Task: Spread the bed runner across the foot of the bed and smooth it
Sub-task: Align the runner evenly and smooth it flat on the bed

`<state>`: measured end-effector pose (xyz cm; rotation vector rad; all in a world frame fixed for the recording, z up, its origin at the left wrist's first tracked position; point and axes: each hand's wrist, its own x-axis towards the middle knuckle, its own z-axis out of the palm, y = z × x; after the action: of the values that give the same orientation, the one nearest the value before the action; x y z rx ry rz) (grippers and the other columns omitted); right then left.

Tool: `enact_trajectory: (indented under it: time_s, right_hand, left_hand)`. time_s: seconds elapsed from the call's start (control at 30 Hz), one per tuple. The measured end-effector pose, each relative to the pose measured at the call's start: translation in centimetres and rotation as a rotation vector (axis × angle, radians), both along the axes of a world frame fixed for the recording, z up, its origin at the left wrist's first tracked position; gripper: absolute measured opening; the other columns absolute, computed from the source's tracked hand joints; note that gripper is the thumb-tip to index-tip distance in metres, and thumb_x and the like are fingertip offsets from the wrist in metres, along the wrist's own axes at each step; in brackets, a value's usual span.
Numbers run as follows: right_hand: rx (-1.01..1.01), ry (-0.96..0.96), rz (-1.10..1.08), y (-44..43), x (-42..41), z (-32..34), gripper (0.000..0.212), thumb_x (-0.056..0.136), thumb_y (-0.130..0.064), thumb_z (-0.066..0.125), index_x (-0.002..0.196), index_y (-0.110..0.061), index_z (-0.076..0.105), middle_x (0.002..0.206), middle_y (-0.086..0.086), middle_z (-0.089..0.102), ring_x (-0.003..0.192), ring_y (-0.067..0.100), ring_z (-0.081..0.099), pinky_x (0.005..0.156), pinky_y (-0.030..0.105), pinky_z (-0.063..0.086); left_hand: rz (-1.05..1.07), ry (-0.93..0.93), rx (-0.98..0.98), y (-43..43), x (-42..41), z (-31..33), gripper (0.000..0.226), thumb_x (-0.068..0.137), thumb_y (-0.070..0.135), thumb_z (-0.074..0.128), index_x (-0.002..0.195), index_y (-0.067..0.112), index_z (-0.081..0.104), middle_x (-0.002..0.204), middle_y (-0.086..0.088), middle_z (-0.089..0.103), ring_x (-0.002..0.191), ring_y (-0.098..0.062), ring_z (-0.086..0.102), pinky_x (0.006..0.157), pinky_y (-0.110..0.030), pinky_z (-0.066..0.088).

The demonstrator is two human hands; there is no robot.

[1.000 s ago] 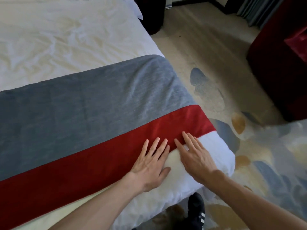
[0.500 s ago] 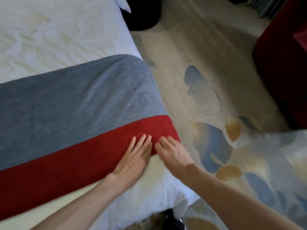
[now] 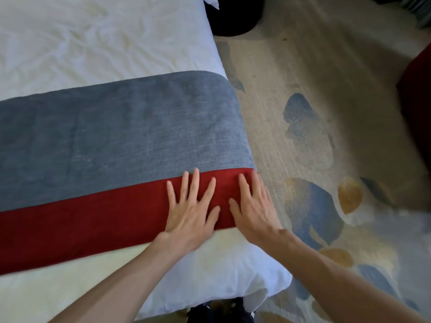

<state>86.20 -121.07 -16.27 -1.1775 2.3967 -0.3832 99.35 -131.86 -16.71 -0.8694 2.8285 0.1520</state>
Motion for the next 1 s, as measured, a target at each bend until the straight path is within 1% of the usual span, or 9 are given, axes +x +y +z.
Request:
enact_trajectory:
  time_s: [0.07, 0.17, 0.27, 0.37, 0.5, 0.63, 0.73, 0.83, 1.0]
  right_hand:
    - [0.087, -0.059, -0.01, 0.5, 0.2, -1.2, 0.072, 0.097, -0.046, 0.033, 0.15, -0.012, -0.003, 0.157, 0.021, -0.008, 0.145, 0.031, -0.005, 0.118, 0.042, 0.005]
    - [0.119, -0.093, -0.051, 1.3, 0.7, -2.1, 0.076, 0.096, -0.053, 0.027, 0.149, -0.016, -0.012, 0.157, 0.018, -0.014, 0.145, 0.029, -0.011, 0.119, 0.04, 0.0]
    - [0.128, -0.081, -0.036, 1.0, 0.3, -2.0, 0.077, 0.093, -0.058, 0.024, 0.15, -0.018, -0.011, 0.157, 0.017, -0.013, 0.145, 0.029, -0.011, 0.119, 0.043, 0.003]
    - [0.058, 0.012, 0.03, -0.6, -0.3, -1.6, 0.08, 0.086, -0.064, 0.017, 0.15, -0.022, -0.006, 0.158, 0.015, -0.011, 0.145, 0.028, -0.009, 0.118, 0.045, 0.005]
    - [0.046, 0.098, 0.103, -2.9, -0.1, -1.9, 0.076, 0.09, -0.063, 0.017, 0.15, -0.023, -0.005, 0.158, 0.014, -0.011, 0.145, 0.033, -0.009, 0.117, 0.048, 0.004]
    - [0.112, 0.158, 0.109, -3.0, 0.3, -2.2, 0.076, 0.089, -0.064, 0.013, 0.15, -0.022, -0.008, 0.158, 0.014, -0.012, 0.144, 0.033, -0.01, 0.117, 0.049, 0.004]
    - [0.137, 0.175, 0.114, -3.6, 0.2, -0.9, 0.076, 0.091, -0.06, 0.026, 0.15, -0.017, 0.002, 0.158, 0.018, -0.003, 0.145, 0.035, -0.001, 0.117, 0.048, 0.008]
    - [0.115, 0.22, 0.164, -5.1, 0.5, 1.7, 0.069, 0.091, -0.045, 0.04, 0.147, -0.011, 0.018, 0.156, 0.021, 0.01, 0.143, 0.033, 0.013, 0.116, 0.044, 0.015]
    - [-0.011, 0.247, 0.218, -9.9, 1.8, 8.8, 0.061, 0.091, -0.029, 0.043, 0.146, -0.012, 0.022, 0.152, 0.022, 0.02, 0.14, 0.031, 0.021, 0.114, 0.038, 0.018]
  left_hand:
    - [0.001, -0.041, -0.039, 0.1, 0.0, -0.5, 0.074, 0.084, 0.058, 0.017, 0.149, 0.025, 0.005, 0.156, -0.018, -0.007, 0.143, -0.035, -0.009, 0.109, -0.064, -0.005]
    - [-0.009, -0.036, -0.04, 0.3, 0.2, -0.8, 0.076, 0.085, 0.06, 0.019, 0.149, 0.023, 0.006, 0.156, -0.02, -0.004, 0.143, -0.037, -0.008, 0.109, -0.065, -0.003]
    - [-0.024, 0.024, -0.025, -0.3, 0.0, -0.8, 0.078, 0.083, 0.062, 0.021, 0.149, 0.024, 0.003, 0.156, -0.018, -0.005, 0.143, -0.035, -0.008, 0.11, -0.064, -0.004]
    - [0.038, 0.069, -0.027, -2.3, -0.2, -0.5, 0.078, 0.082, 0.063, 0.025, 0.149, 0.025, 0.01, 0.157, -0.016, 0.002, 0.144, -0.035, 0.001, 0.11, -0.064, -0.001]
    - [0.184, -0.007, -0.058, -5.4, 0.5, -1.1, 0.077, 0.082, 0.067, 0.01, 0.148, 0.031, -0.002, 0.158, -0.011, -0.007, 0.143, -0.034, -0.01, 0.108, -0.065, -0.006]
    - [0.185, -0.026, -0.01, -5.7, 0.7, -1.6, 0.076, 0.081, 0.069, 0.006, 0.147, 0.034, -0.008, 0.157, -0.009, -0.012, 0.142, -0.033, -0.015, 0.108, -0.065, -0.008]
    - [0.179, -0.012, -0.003, -6.0, 0.6, -0.6, 0.075, 0.084, 0.066, 0.018, 0.148, 0.032, -0.001, 0.158, -0.01, -0.005, 0.144, -0.032, -0.007, 0.111, -0.062, -0.004]
    - [0.173, 0.049, 0.02, -7.0, 0.9, 1.7, 0.073, 0.088, 0.057, 0.034, 0.149, 0.027, 0.008, 0.158, -0.011, 0.001, 0.143, -0.029, 0.008, 0.114, -0.053, 0.007]
    - [0.231, 0.177, -0.026, -11.2, 3.3, 9.6, 0.067, 0.09, 0.049, 0.04, 0.148, 0.024, 0.019, 0.155, -0.009, 0.018, 0.139, -0.022, 0.024, 0.112, -0.042, 0.021]
